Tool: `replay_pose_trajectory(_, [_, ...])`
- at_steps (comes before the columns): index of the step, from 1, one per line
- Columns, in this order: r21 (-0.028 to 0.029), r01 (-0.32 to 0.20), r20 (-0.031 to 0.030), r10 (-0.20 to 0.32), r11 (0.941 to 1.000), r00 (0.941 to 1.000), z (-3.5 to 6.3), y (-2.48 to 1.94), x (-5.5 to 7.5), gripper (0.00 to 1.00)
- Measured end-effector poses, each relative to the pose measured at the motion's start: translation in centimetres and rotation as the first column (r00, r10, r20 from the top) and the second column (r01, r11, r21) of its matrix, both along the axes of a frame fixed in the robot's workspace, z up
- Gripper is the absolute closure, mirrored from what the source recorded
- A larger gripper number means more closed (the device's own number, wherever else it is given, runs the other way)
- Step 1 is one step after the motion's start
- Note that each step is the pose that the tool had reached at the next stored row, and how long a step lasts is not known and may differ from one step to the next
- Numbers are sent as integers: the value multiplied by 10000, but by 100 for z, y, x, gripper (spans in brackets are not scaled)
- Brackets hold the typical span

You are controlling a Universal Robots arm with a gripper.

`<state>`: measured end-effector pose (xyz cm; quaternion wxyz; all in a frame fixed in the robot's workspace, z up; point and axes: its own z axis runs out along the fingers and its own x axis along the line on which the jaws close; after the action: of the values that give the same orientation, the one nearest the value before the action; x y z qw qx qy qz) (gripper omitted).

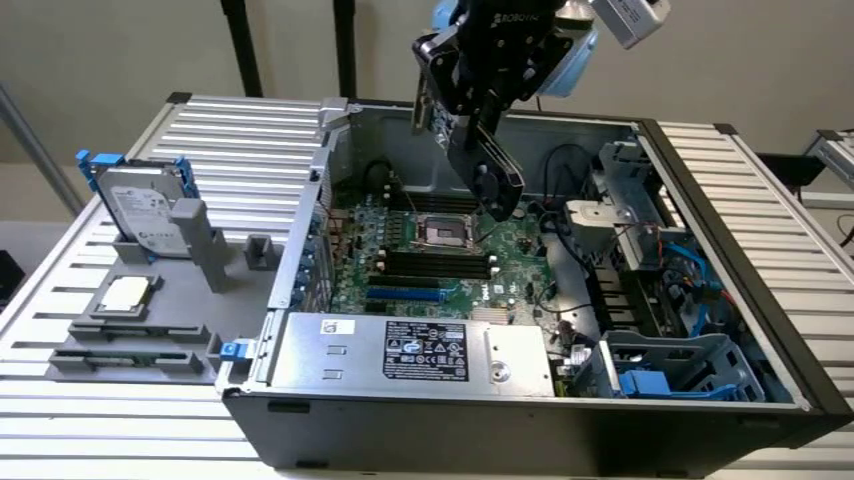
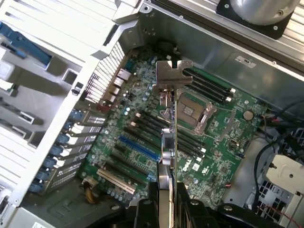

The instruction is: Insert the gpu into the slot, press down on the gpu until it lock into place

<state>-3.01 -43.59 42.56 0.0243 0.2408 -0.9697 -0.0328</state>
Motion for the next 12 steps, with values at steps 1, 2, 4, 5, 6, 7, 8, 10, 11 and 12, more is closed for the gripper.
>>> replay_pose_trajectory(1, [0, -180, 4, 180, 9998, 9998, -1, 1, 0, 74])
replay_pose_trajectory(2, [0, -359, 7, 359, 9994, 9994, -3, 1, 0, 74])
replay_pose_trajectory(4, [0, -735, 16, 735, 9973, 9973, -6, 1, 0, 74])
replay_pose_trajectory(5, [0, -916, 21, 916, 9958, 9958, -7, 2, 1, 74])
replay_pose_trajectory(6, [-2, -1094, 30, 1094, 9940, 9940, -9, 2, 1, 74])
replay_pose_trajectory(7, [-3, -1273, 43, 1273, 9919, 9919, -11, 3, 0, 74])
replay_pose_trajectory(8, [-4, -1450, 60, 1450, 9894, 9894, -14, 3, 0, 74])
replay_pose_trajectory(10, [-13, -1805, 109, 1805, 9836, 9835, -19, 4, 0, 74])
replay_pose_trajectory(11, [-19, -1981, 137, 1981, 9802, 9801, -21, 4, 0, 74])
replay_pose_trajectory(12, [-28, -2173, 175, 2174, 9761, 9759, -24, 5, 0, 74])
